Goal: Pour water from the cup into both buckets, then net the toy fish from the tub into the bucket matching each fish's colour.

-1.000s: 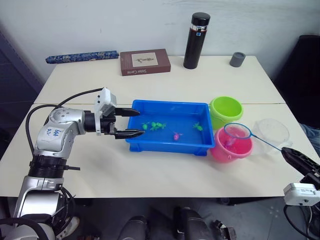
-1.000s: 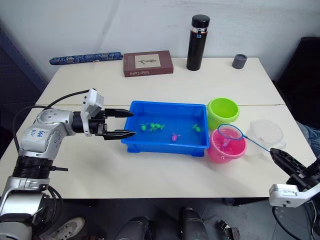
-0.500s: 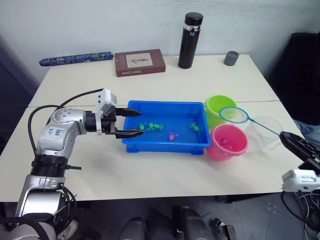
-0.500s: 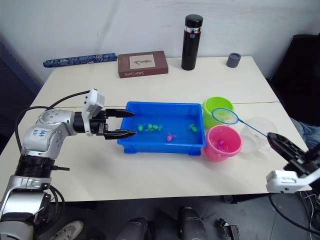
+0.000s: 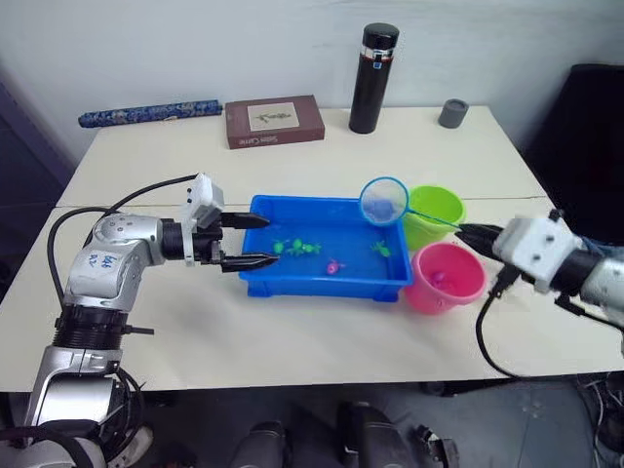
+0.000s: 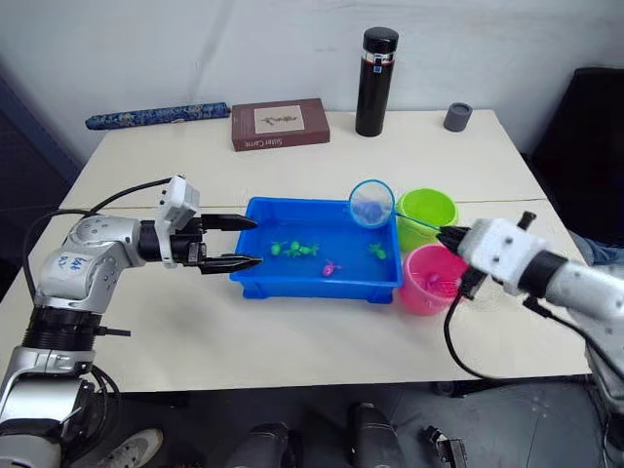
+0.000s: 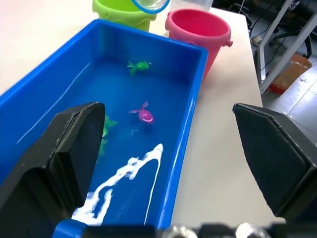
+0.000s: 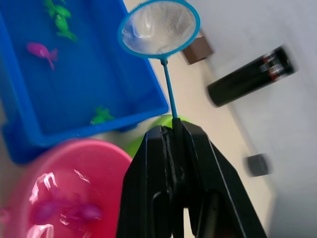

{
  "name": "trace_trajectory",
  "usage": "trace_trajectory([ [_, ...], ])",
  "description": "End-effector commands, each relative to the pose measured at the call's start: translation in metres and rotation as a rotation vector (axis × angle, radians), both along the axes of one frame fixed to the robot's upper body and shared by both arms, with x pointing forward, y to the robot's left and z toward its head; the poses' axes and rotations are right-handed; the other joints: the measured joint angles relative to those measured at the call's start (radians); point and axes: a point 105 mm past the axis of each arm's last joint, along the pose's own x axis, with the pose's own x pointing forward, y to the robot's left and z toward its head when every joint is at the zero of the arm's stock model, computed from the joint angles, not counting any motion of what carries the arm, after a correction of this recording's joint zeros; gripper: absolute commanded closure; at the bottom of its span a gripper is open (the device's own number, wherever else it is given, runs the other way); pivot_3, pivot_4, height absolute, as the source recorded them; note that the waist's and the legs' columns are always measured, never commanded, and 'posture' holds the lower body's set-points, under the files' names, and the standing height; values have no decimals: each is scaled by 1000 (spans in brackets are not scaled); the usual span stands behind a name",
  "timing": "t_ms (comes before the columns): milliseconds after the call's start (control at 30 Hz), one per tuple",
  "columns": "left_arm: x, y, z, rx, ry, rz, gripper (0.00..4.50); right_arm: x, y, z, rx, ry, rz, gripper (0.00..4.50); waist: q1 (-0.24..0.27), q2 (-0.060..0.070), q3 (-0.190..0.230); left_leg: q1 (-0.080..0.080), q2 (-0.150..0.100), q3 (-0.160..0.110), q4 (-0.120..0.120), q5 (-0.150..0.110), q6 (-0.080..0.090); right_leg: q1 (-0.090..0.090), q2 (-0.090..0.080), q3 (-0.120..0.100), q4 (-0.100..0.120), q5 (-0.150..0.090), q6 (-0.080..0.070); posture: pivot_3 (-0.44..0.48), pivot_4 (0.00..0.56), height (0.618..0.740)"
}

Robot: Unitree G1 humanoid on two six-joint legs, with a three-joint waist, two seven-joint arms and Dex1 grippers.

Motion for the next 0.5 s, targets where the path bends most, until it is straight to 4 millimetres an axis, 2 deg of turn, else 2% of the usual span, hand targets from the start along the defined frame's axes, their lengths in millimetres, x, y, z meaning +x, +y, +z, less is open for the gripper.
trace_trajectory([
  [33,-6,9,11,2,-38,24,40,9,7,-8,29,239,-7,4500,-2,0,0,0,0,0,0,0,0,0,0,0,0,0,0,0,150,739],
  [167,-12,18,5,30,-26,48,40,18,14,-16,-10,371,-13,4500,1,1,0,-1,1,-2,-2,0,-1,-1,0,-2,-1,-1,-1,0,150,739],
  [500,-20,27,2,29,-18,93,40,36,18,-36,-192,340,-39,4500,3,1,0,-6,0,-3,-1,-1,0,-2,-1,-4,-5,0,0,0,150,739],
])
